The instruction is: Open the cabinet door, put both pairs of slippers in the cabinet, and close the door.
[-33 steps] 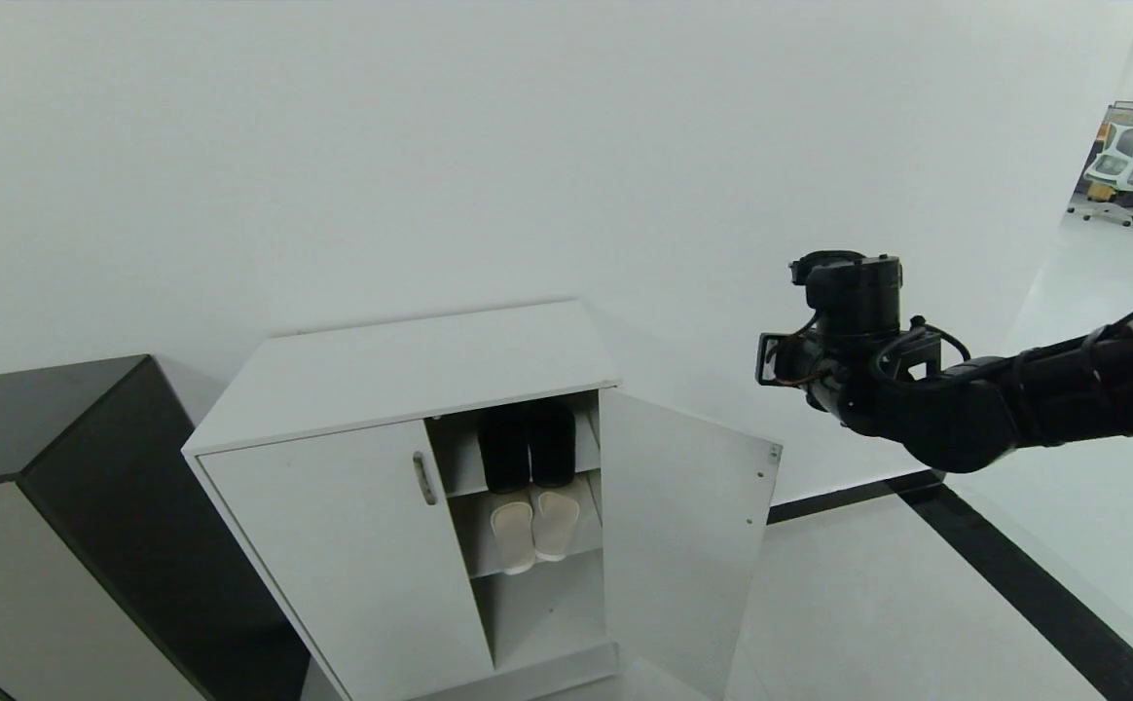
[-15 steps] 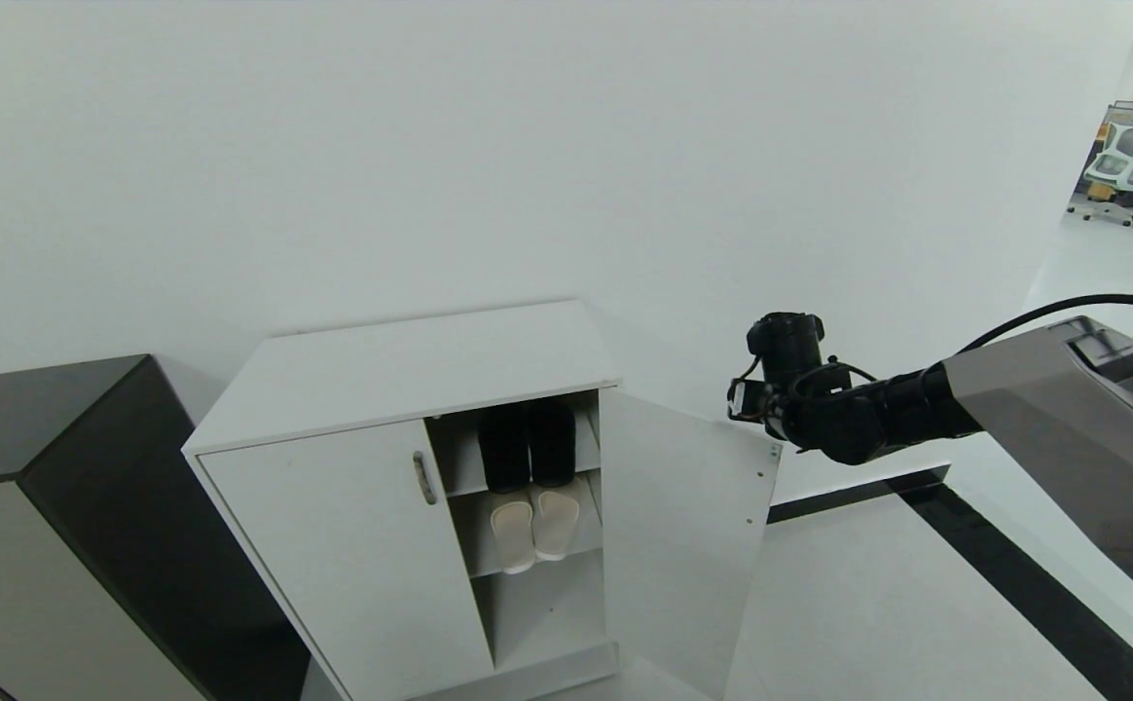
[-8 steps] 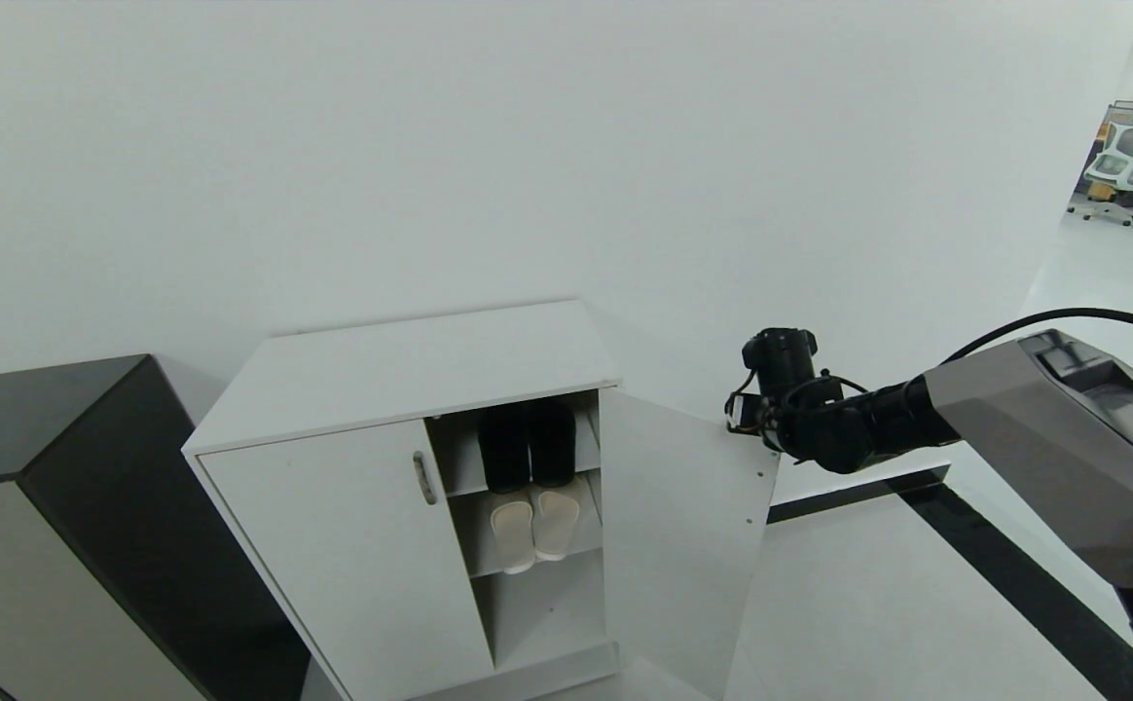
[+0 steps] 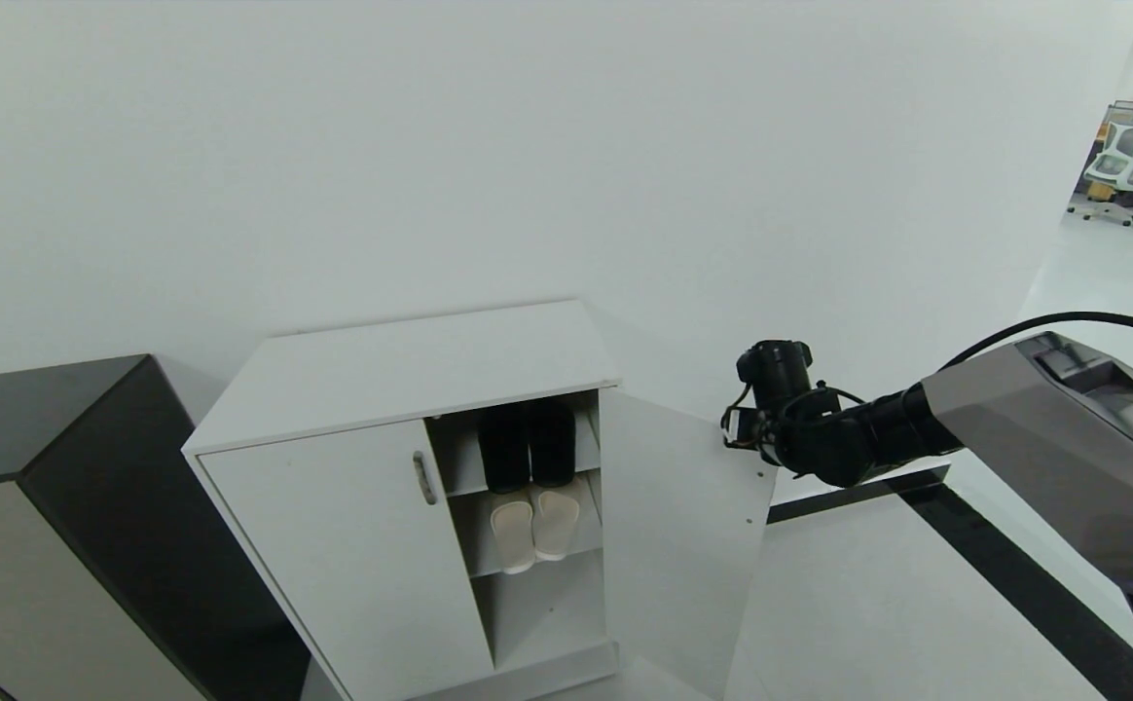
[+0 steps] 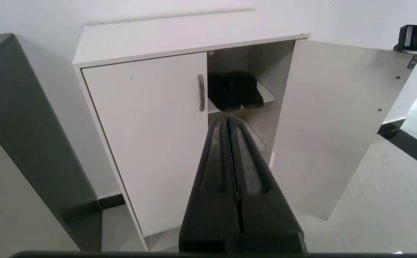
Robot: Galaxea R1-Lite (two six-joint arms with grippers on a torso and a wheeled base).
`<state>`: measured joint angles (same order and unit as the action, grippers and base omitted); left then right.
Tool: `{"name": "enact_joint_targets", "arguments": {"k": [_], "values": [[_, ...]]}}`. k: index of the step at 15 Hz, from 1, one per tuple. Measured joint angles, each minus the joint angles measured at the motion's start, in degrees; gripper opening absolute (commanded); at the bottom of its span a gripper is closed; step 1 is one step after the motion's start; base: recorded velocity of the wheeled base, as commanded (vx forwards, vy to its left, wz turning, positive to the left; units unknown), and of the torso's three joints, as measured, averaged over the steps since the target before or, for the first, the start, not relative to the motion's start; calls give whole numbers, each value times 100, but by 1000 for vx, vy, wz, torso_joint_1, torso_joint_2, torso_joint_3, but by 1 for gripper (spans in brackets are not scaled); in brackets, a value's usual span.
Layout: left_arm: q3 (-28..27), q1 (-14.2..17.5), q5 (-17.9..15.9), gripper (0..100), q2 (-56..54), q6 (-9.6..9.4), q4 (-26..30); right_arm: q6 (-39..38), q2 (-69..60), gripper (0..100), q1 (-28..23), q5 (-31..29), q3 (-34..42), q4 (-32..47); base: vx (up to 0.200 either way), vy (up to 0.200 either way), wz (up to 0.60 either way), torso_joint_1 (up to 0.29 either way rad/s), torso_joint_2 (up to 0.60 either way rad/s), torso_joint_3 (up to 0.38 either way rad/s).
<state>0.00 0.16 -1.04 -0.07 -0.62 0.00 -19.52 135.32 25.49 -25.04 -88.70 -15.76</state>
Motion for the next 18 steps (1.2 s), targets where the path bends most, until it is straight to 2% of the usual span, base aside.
{"name": "enact_joint_targets", "arguments": {"k": [10, 18], "values": [[0, -2, -2, 0, 0, 5, 0, -449, -1153, 0, 1185, 167, 1241, -13, 0, 0, 0, 0, 0, 0], [0, -2, -2, 0, 0, 9, 0, -446, -792, 0, 1340, 191, 1285, -22, 0, 0, 0, 0, 0, 0]]}}
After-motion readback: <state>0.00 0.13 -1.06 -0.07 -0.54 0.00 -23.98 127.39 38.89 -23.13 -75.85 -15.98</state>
